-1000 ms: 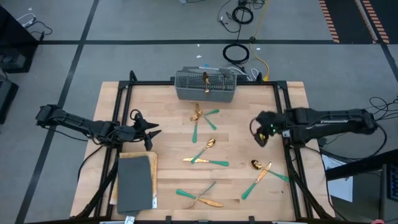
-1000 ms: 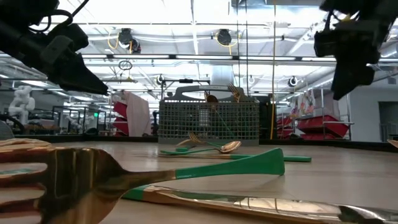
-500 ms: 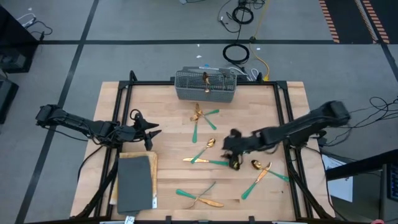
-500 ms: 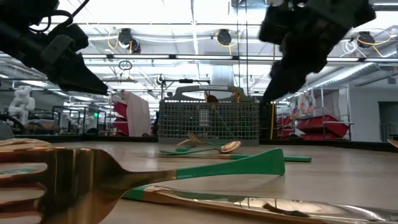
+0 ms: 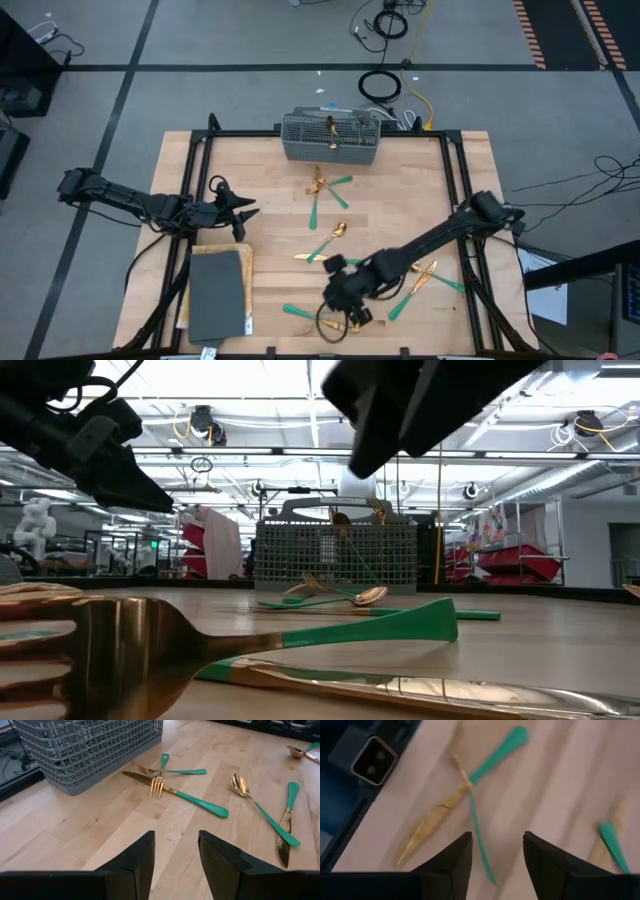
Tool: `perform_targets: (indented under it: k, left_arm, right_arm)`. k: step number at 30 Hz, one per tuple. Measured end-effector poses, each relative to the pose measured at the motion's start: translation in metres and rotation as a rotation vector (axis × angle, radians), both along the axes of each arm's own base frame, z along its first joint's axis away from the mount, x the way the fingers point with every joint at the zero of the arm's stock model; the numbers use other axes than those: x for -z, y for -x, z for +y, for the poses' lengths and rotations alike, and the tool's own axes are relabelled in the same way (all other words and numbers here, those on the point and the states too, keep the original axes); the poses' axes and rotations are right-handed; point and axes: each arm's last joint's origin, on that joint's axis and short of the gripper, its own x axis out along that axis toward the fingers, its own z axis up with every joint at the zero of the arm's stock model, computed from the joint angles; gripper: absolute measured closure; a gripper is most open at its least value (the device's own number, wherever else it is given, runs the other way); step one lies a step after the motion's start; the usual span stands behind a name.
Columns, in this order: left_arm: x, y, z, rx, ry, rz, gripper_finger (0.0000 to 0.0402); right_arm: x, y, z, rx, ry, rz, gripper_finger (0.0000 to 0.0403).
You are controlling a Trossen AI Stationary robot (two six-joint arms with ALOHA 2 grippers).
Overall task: Sort silverware
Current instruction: Put the green fork into the gray silverware holder
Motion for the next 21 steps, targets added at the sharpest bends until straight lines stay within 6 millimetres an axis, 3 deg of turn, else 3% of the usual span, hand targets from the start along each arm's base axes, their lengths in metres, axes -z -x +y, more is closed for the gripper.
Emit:
perform_targets:
  k: [13,21]
  left_arm:
    - [0.003,0.001,0.000,0.016,0.002,0.031,0.0244]
    - [0.002,0.001,0.000,0.023,0.007,0.031,0.0244]
  right_arm:
    - [0.041,-0.026,0.017,-0.048,-0.004,0.019,0.0238]
    - [0.043,-0.028,0.013,-0.040,-0.018,0.029,0.0240]
